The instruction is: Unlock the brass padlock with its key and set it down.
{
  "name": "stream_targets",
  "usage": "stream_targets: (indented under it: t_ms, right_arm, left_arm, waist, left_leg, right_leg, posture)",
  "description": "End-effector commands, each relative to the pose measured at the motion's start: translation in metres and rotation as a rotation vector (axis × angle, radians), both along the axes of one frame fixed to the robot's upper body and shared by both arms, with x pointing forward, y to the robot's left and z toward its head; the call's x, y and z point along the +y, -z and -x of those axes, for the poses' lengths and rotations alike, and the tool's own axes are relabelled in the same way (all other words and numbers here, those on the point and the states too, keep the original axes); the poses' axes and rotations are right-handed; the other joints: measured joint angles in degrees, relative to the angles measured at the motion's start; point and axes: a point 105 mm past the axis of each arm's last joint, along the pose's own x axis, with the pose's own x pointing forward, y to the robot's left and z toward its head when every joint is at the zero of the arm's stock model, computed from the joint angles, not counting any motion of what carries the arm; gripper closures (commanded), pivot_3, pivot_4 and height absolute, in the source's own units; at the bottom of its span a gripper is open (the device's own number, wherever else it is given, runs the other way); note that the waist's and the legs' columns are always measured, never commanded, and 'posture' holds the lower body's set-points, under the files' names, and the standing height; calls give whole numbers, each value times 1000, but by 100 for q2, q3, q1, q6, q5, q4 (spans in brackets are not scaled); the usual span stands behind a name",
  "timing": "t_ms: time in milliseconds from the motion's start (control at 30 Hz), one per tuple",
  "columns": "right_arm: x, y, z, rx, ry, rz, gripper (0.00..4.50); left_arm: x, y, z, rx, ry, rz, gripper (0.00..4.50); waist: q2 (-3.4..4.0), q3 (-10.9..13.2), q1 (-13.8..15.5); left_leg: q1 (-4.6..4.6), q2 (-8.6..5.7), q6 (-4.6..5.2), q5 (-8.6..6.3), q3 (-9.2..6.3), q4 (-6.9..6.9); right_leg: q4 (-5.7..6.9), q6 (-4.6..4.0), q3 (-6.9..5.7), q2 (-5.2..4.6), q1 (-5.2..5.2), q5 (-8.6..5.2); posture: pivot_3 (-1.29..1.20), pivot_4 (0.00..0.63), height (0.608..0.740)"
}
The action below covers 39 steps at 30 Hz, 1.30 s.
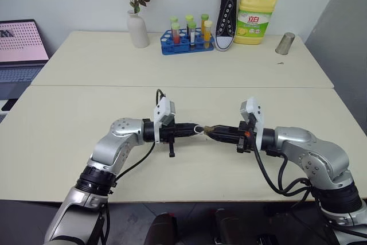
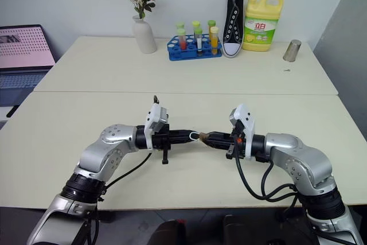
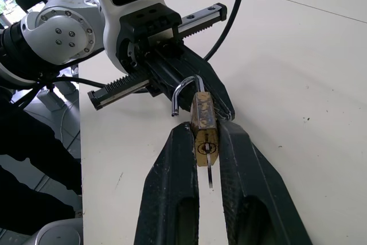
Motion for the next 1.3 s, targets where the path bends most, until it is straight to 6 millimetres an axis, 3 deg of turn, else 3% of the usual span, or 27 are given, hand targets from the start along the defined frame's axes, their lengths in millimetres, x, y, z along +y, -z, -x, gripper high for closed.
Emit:
stream_targets:
  t_ms: [33,300,900,1100,1300]
  right_arm:
    - [-1,-12,2,-56,-12,-23,4366]
    - [-2,-10,1,-57,-9,-10,4366]
    - [-1,-5,2,-61,-23,7,4366]
    - [-2,-5,2,-61,-23,7,4366]
    - [-3,-5,2,-57,-17,13,4366]
  left_arm:
    - [0,-13,8,-31,34,20,4500]
    - [3,-22,20,29,83,34,4500]
    - [0,-44,14,85,48,123,4500]
    - [-1,-44,15,80,47,120,4500]
    - [8,-47,6,-40,-32,60,4500]
  waist:
    - [0,0,0]
    - [0,0,-3]
    - [0,0,-1]
    - [0,0,-1]
    - [0,0,0]
  left_leg:
    - [0,0,0,0,1,0]
    - [0,0,0,0,0,0]
    - [1,0,0,0,-1,0]
    - [1,0,0,0,-1,0]
    - [1,0,0,0,-1,0]
  right_leg:
    - [0,0,1,0,0,0]
    - [0,0,0,0,0,0]
    - [0,0,0,0,0,-1]
    - [-1,0,0,0,0,-1]
    - [-1,0,1,0,0,-1]
  posture:
    - [0,150,740]
    - [0,150,740]
    - [0,150,740]
    - [0,150,740]
    - [0,150,740]
